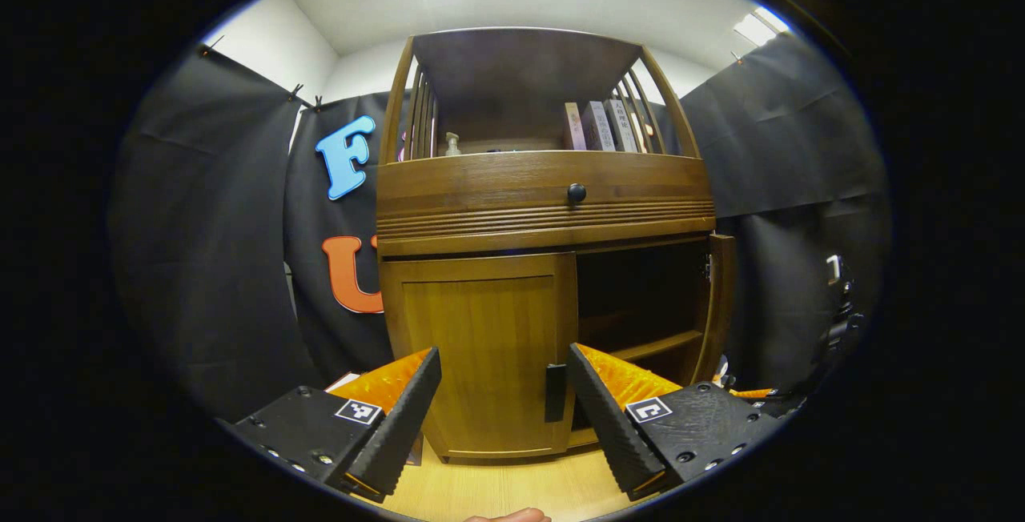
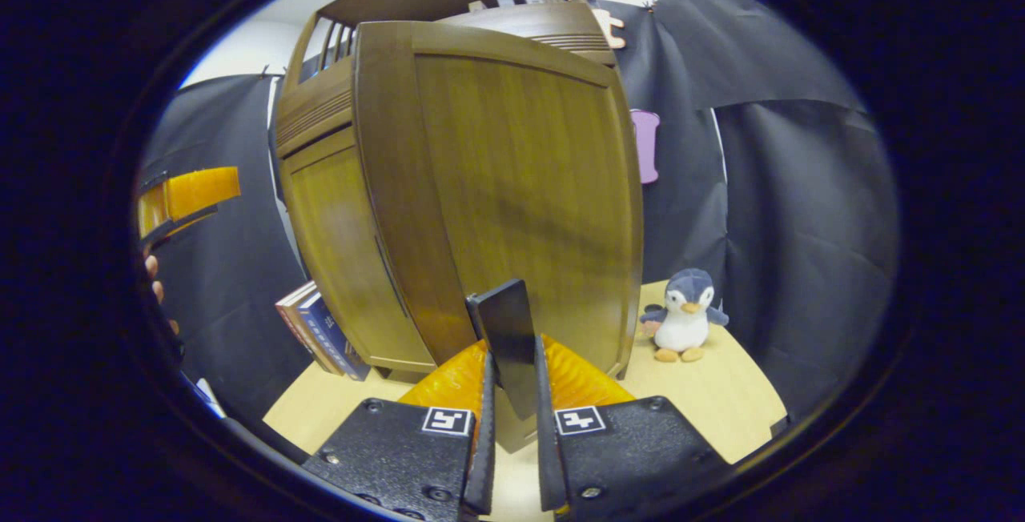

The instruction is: Open the right door of the double-door shoe cabinet with the right hand, and open the left door with the left hand.

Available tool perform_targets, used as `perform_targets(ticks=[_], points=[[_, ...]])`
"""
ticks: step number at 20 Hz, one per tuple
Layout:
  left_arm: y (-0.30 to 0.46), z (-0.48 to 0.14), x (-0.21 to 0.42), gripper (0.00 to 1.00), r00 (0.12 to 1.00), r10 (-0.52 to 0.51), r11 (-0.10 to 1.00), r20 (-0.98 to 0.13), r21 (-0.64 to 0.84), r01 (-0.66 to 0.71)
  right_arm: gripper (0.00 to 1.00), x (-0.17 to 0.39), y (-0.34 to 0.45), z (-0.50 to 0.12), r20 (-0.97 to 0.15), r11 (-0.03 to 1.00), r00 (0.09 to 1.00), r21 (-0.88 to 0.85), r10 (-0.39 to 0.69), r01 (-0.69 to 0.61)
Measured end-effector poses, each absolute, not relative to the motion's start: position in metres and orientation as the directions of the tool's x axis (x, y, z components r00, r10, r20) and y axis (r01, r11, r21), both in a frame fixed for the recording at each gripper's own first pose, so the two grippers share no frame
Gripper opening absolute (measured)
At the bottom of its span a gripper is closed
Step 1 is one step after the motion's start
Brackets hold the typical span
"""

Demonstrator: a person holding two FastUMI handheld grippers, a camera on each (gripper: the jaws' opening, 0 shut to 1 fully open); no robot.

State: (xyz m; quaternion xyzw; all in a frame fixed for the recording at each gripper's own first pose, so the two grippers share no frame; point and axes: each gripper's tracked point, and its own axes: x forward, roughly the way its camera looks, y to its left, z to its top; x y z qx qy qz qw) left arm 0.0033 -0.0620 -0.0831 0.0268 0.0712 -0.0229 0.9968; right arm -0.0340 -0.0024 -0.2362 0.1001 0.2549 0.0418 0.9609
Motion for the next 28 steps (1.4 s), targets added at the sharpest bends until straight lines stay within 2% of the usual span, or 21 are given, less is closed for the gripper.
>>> perform_targets(ticks=[10,16,24,28], points=[[-0.091,-0.1,0.014,0.95,0.978,-0.098,0.994,-0.185,0.018,0.104,0.15,-0.061,-0.044,-0.232,-0.456,0.98,0.889,0.195,0.05,0.045],[-0.107,-0.116,0.023,0.95,0.97,-0.129,0.991,-0.208,0.007,0.133,0.09,-0.074,-0.085,-0.229,-0.451,0.983,0.891,0.131,-0.059,0.131],[-0.129,-0.138,0.038,0.95,0.954,-0.171,0.985,-0.247,-0.015,0.172,0.07,-0.081,-0.138,-0.225,-0.456,0.967,0.874,0.098,-0.167,0.236],[-0.131,-0.149,0.044,0.95,0.945,-0.176,0.984,-0.275,-0.031,0.174,0.05,-0.087,-0.151,-0.222,-0.455,0.962,0.873,0.108,-0.175,0.25]])
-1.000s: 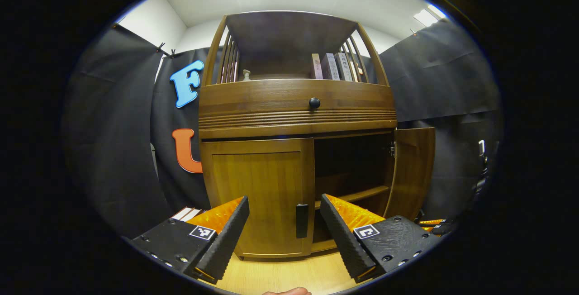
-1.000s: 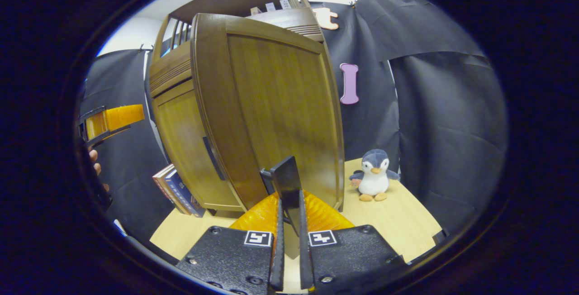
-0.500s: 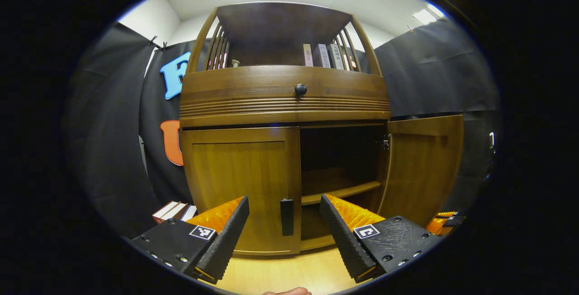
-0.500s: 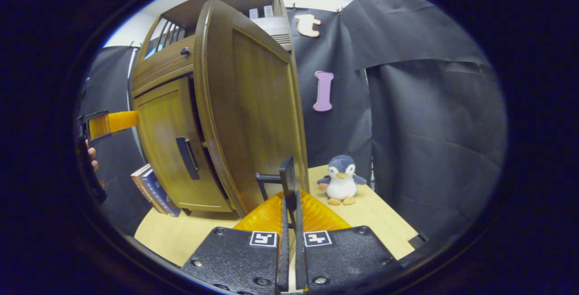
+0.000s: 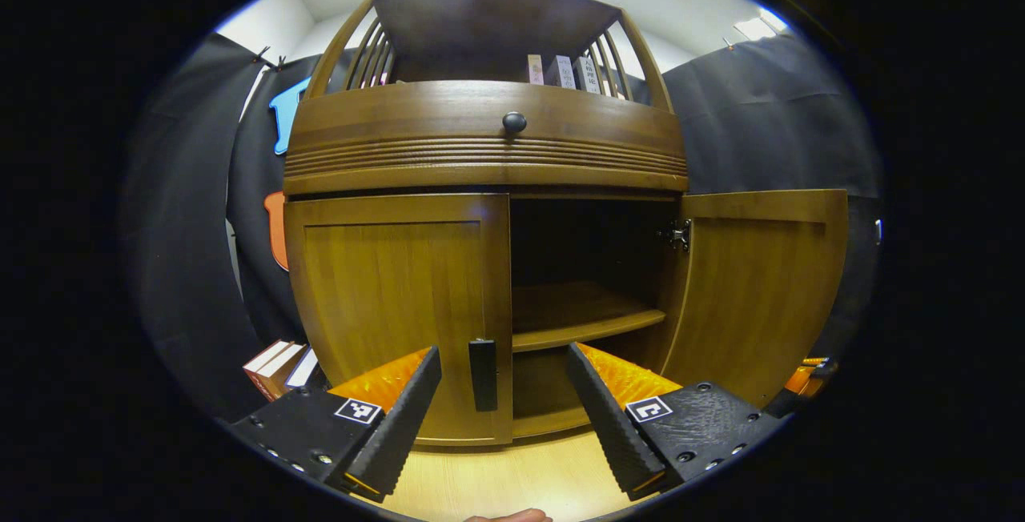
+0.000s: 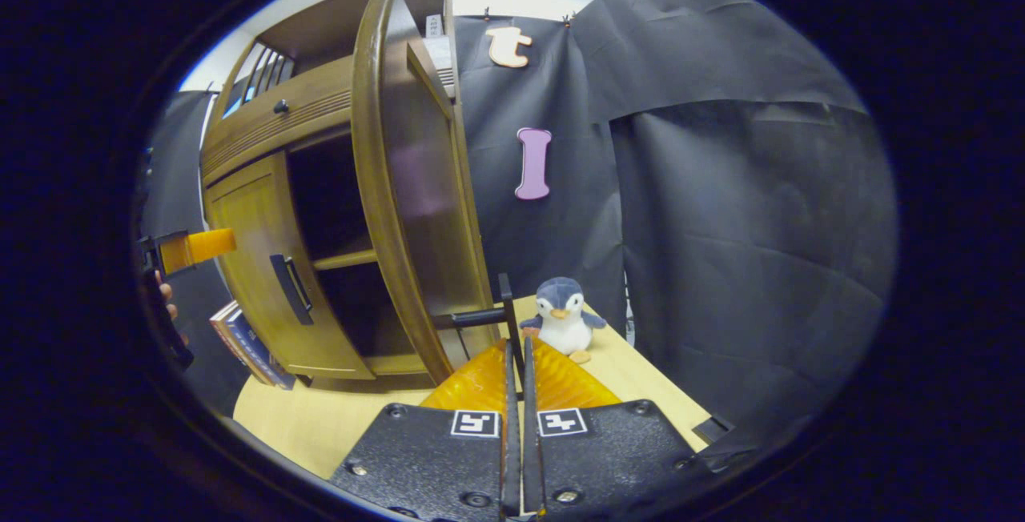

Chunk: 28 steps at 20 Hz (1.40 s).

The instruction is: Open the right door of the double-door shoe cabinet with the right hand, and open the left door with the left hand.

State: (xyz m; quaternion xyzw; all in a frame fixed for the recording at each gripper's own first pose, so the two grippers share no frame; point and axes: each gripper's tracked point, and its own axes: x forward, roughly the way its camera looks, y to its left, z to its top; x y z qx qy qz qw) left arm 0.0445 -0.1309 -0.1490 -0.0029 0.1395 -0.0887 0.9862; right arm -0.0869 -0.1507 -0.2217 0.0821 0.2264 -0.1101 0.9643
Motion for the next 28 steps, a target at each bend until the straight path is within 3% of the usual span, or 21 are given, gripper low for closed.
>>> perform_targets(ticks=[5,6,8,9,10,11,12,13,19,20,22,23,25,26,28], points=[[-0.134,-0.156,0.05,0.95,0.945,-0.167,0.985,-0.279,-0.004,0.173,0.05,-0.094,-0.167,-0.218,-0.443,0.954,0.87,0.092,-0.217,0.285],[-0.135,-0.159,0.053,0.95,0.944,-0.168,0.984,-0.283,0.001,0.176,0.0,-0.095,-0.175,-0.218,-0.444,0.95,0.866,0.09,-0.231,0.299],[-0.136,-0.168,0.061,0.95,0.939,-0.175,0.983,-0.297,0.008,0.185,0.04,-0.1,-0.192,-0.215,-0.44,0.939,0.858,0.087,-0.264,0.334],[-0.134,-0.174,0.062,0.94,0.936,-0.166,0.984,-0.312,0.014,0.179,0.0,-0.102,-0.197,-0.214,-0.44,0.934,0.855,0.091,-0.274,0.347],[-0.132,-0.18,0.065,1.0,0.936,-0.155,0.985,-0.317,0.018,0.17,0.04,-0.104,-0.199,-0.211,-0.437,0.931,0.858,0.107,-0.271,0.348],[-0.129,-0.186,0.071,0.92,0.932,-0.146,0.987,-0.331,0.02,0.161,0.04,-0.106,-0.199,-0.208,-0.433,0.929,0.861,0.121,-0.268,0.35],[-0.128,-0.191,0.075,0.96,0.931,-0.137,0.988,-0.338,0.02,0.153,0.04,-0.107,-0.201,-0.207,-0.429,0.927,0.861,0.12,-0.275,0.356],[-0.128,-0.198,0.079,0.91,0.928,-0.126,0.989,-0.349,0.022,0.143,0.04,-0.109,-0.201,-0.206,-0.423,0.926,0.862,0.119,-0.28,0.359],[-0.118,-0.235,0.114,0.91,0.916,-0.113,0.991,-0.384,0.029,0.134,0.04,-0.122,-0.198,-0.185,-0.378,0.927,0.886,0.152,-0.267,0.344],[-0.116,-0.243,0.119,0.91,0.912,-0.107,0.992,-0.395,0.026,0.127,0.09,-0.124,-0.198,-0.18,-0.367,0.928,0.892,0.155,-0.264,0.338],[-0.119,-0.259,0.127,0.86,0.901,-0.121,0.99,-0.417,0.016,0.141,0.04,-0.128,-0.197,-0.175,-0.352,0.93,0.895,0.141,-0.273,0.34],[-0.116,-0.265,0.127,0.97,0.898,-0.116,0.99,-0.424,0.021,0.138,0.06,-0.128,-0.193,-0.173,-0.346,0.935,0.899,0.135,-0.267,0.329],[-0.116,-0.27,0.136,0.77,0.904,-0.113,0.99,-0.412,0.026,0.136,0.15,-0.124,-0.177,-0.164,-0.331,0.949,0.914,0.121,-0.237,0.29],[-0.118,-0.27,0.139,0.84,0.91,-0.116,0.99,-0.399,0.028,0.139,0.19,-0.123,-0.171,-0.162,-0.33,0.958,0.919,0.108,-0.217,0.265],[-0.121,-0.266,0.147,0.68,0.921,-0.116,0.989,-0.371,0.041,0.141,0.23,-0.12,-0.16,-0.162,-0.327,0.969,0.924,0.078,-0.199,0.236]])
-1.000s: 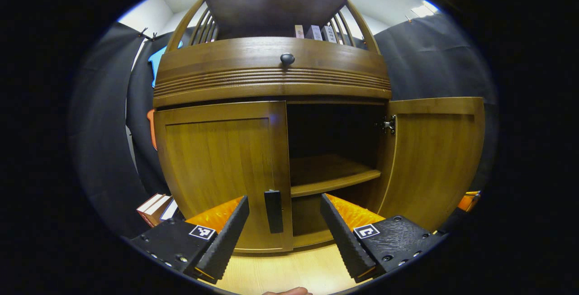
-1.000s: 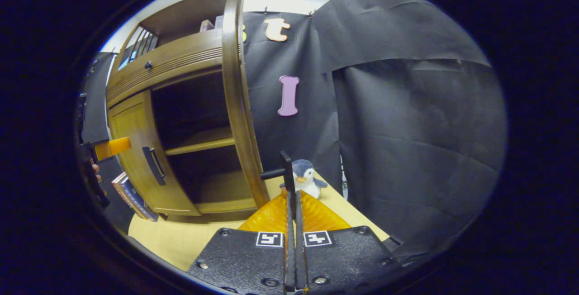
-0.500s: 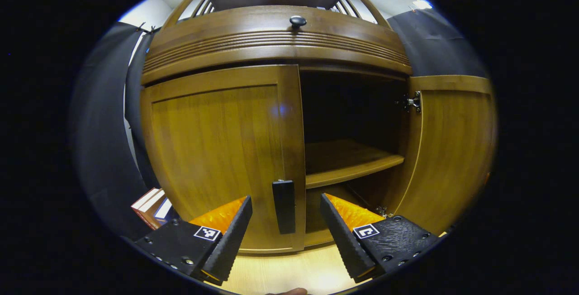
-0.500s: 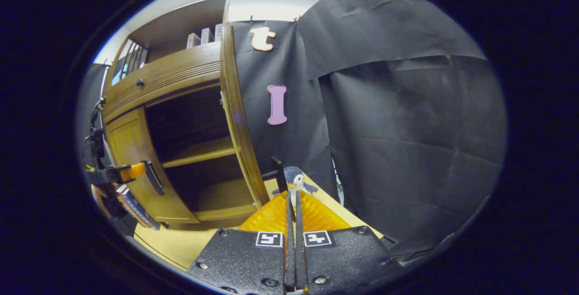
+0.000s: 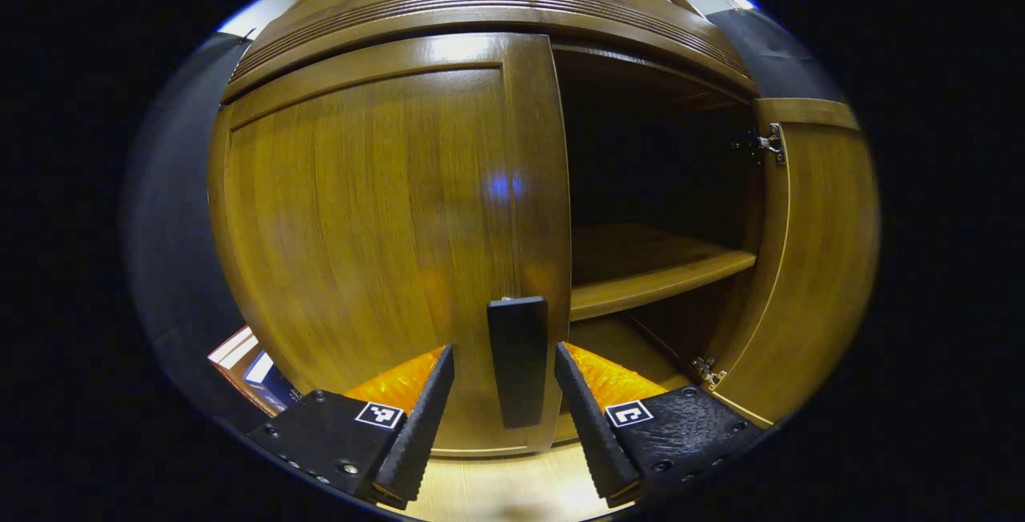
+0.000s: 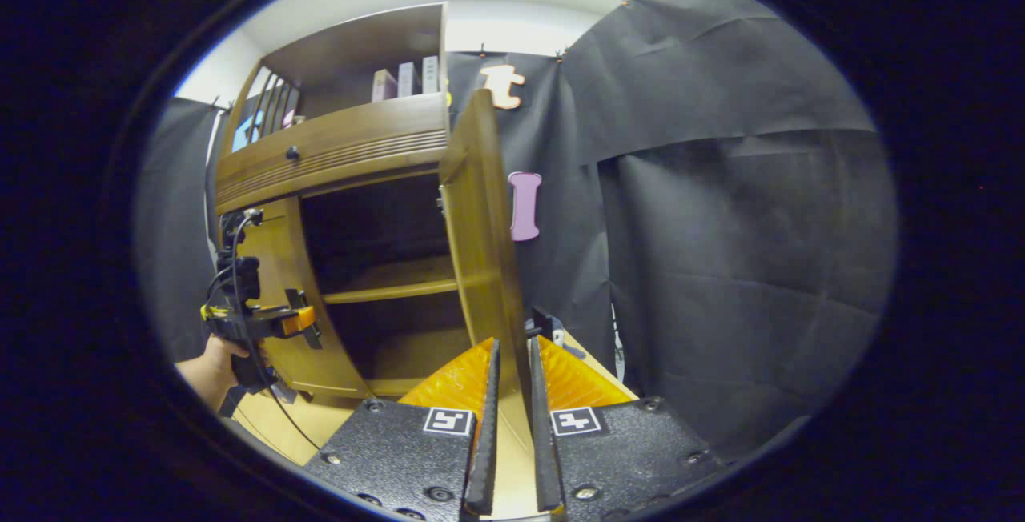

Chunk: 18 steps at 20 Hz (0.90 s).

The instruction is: Open the right door of the double-door shoe cabinet with the right hand, and open the left door with the left hand.

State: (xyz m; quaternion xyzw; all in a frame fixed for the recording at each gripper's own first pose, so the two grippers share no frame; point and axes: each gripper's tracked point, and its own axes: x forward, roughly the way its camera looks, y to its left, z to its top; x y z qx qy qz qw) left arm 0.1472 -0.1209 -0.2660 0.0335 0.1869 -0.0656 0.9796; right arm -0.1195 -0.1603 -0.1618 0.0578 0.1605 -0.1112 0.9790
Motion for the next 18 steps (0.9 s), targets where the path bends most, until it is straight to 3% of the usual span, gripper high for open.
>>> perform_targets(ticks=[1,3,5,7,8,11,13,18], points=[[-0.119,-0.264,0.15,0.84,0.927,-0.107,0.99,-0.359,0.051,0.134,0.23,-0.117,-0.155,-0.161,-0.324,0.974,0.927,0.065,-0.187,0.219],[-0.119,-0.262,0.155,0.59,0.935,-0.102,0.991,-0.34,0.052,0.127,0.23,-0.114,-0.146,-0.161,-0.326,0.98,0.931,0.054,-0.165,0.193],[-0.123,-0.266,0.157,0.53,0.93,-0.122,0.99,-0.346,0.017,0.137,0.27,-0.11,-0.137,-0.162,-0.331,0.983,0.932,0.057,-0.144,0.173],[-0.126,-0.267,0.157,0.6,0.932,-0.142,0.989,-0.333,-0.012,0.146,0.28,-0.107,-0.129,-0.167,-0.342,0.984,0.932,0.081,-0.122,0.159],[-0.13,-0.268,0.157,0.47,0.93,-0.161,0.987,-0.331,-0.028,0.161,0.28,-0.106,-0.127,-0.17,-0.349,0.984,0.93,0.088,-0.118,0.157],[-0.128,-0.268,0.156,0.41,0.932,-0.156,0.988,-0.327,-0.034,0.154,0.29,-0.103,-0.12,-0.171,-0.354,0.985,0.929,0.09,-0.108,0.149],[-0.129,-0.267,0.156,0.27,0.93,-0.162,0.986,-0.328,-0.032,0.161,0.3,-0.102,-0.117,-0.171,-0.351,0.986,0.931,0.084,-0.104,0.142],[-0.128,-0.265,0.143,0.27,0.921,-0.198,0.979,-0.334,-0.02,0.204,0.4,-0.097,-0.113,-0.181,-0.369,0.986,0.923,0.075,-0.109,0.146]])
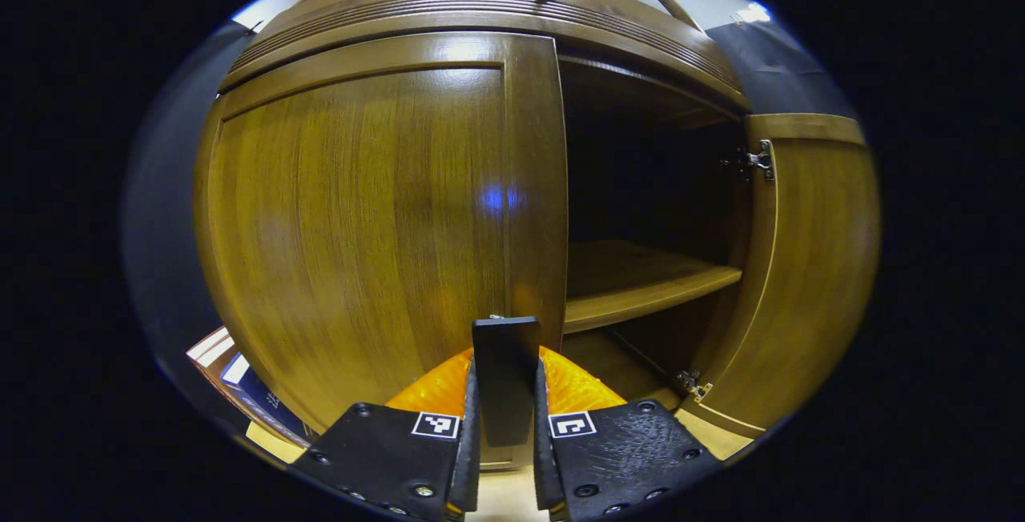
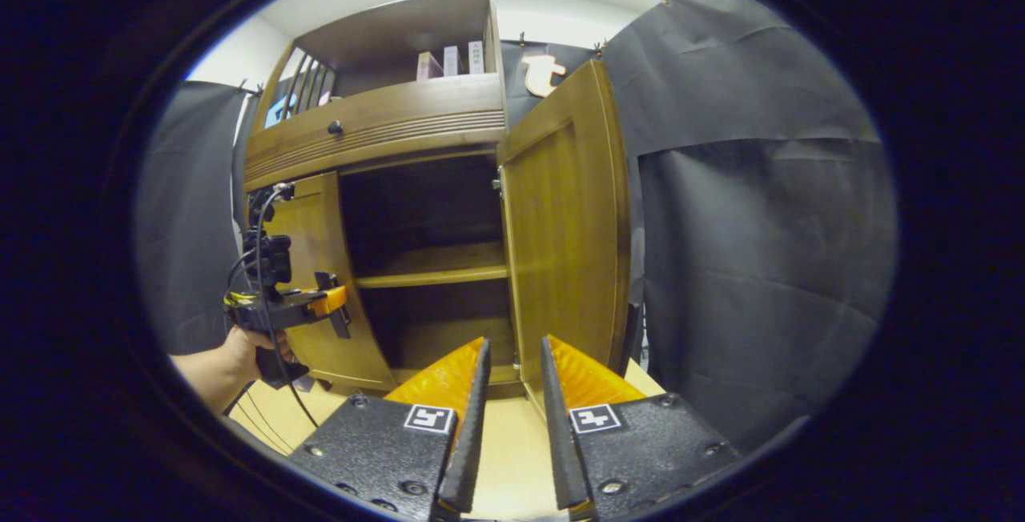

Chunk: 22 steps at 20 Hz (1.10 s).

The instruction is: Open the right door of the double-door shoe cabinet with the right hand, and open the left door with the left hand.

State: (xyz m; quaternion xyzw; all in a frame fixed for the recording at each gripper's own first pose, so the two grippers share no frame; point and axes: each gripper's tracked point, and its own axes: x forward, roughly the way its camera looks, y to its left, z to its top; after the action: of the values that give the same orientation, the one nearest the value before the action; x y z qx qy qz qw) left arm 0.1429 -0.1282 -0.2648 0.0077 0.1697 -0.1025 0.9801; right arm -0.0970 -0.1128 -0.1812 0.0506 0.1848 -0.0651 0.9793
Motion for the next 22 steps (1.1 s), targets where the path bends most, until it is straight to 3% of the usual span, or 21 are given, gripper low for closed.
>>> perform_targets(ticks=[6,16,22], points=[[-0.122,-0.26,0.116,0.27,0.921,-0.207,0.977,-0.33,-0.03,0.209,0.53,-0.086,-0.104,-0.184,-0.37,0.989,0.924,0.058,-0.103,0.133],[-0.101,-0.251,0.064,0.27,0.919,-0.163,0.987,-0.359,-0.043,0.158,0.52,-0.07,-0.048,-0.192,-0.358,0.997,0.932,0.071,0.059,-0.036],[-0.079,-0.243,0.032,0.26,0.92,-0.117,0.993,-0.375,-0.046,0.107,0.53,-0.068,-0.03,-0.201,-0.364,0.995,0.926,0.062,0.101,-0.084]])
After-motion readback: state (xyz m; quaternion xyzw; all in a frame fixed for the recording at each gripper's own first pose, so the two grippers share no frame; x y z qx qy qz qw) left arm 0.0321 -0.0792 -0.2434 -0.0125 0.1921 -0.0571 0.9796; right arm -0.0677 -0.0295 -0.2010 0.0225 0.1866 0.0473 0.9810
